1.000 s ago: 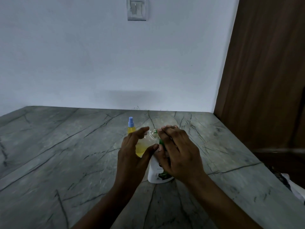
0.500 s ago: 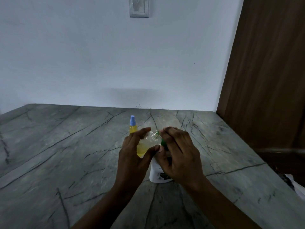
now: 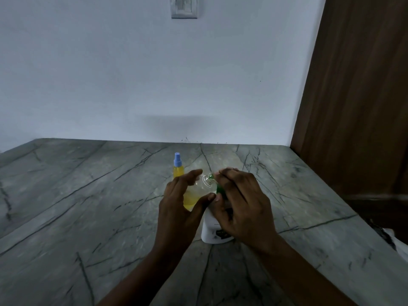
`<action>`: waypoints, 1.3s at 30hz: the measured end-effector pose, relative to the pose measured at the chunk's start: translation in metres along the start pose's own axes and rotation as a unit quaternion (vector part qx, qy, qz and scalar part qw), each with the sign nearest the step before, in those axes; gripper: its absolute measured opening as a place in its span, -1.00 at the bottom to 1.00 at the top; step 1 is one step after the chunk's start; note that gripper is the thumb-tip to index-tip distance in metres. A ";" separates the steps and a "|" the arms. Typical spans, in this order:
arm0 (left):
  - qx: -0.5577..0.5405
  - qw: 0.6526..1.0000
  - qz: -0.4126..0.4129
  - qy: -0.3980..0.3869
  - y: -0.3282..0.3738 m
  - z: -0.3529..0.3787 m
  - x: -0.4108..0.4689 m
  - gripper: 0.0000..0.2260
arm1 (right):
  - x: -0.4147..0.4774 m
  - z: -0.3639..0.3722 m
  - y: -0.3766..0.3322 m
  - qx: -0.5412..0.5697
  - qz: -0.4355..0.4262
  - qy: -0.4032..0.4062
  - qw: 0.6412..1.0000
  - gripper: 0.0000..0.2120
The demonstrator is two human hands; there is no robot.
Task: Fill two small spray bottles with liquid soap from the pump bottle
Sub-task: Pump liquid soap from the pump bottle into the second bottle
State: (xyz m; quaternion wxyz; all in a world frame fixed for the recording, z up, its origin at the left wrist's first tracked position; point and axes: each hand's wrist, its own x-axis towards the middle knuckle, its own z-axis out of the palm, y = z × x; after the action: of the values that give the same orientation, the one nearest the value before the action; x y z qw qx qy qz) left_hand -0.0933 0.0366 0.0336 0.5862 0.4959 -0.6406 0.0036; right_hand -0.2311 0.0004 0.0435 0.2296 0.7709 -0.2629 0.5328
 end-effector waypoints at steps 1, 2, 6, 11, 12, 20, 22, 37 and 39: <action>-0.003 1.000 0.003 0.004 0.001 0.000 0.001 -0.57 | 0.001 -0.001 0.000 0.000 -0.004 0.002 1.000 -0.70; -0.003 1.000 0.006 0.007 0.001 0.000 0.001 -0.57 | 0.002 -0.002 0.001 0.000 -0.011 0.004 1.000 -0.70; -0.002 1.000 0.007 0.010 0.002 0.000 0.002 -0.57 | 0.001 -0.003 0.004 0.001 -0.028 -0.001 1.000 -0.73; -0.011 1.000 -0.001 0.013 0.004 0.000 0.003 -0.58 | 0.001 0.000 0.005 -0.006 -0.030 0.003 1.000 -0.70; -0.011 1.000 -0.003 0.013 0.004 0.000 0.003 -0.58 | 0.001 0.001 0.004 -0.005 -0.030 0.005 1.000 -0.71; -0.015 1.000 -0.004 0.005 0.003 0.001 0.002 -0.58 | 0.001 0.003 0.002 0.001 0.000 0.002 1.000 -0.66; -0.010 1.000 -0.007 0.000 0.002 0.002 0.001 -0.57 | -0.002 0.004 0.002 0.005 0.005 0.004 1.000 -0.67; 0.006 1.000 -0.009 -0.001 -0.006 0.003 -0.001 -0.55 | -0.005 0.008 0.003 0.009 0.006 -0.001 1.000 -0.70; 0.000 1.000 -0.008 0.001 -0.004 0.003 0.000 -0.57 | -0.002 0.006 0.004 0.002 0.004 -0.005 1.000 -0.69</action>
State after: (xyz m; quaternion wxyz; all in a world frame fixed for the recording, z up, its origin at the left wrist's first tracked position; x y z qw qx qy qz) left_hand -0.0935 0.0326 0.0305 0.5871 0.5010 -0.6358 -0.0001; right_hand -0.2302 -0.0065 0.0398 0.2243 0.7730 -0.2665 0.5302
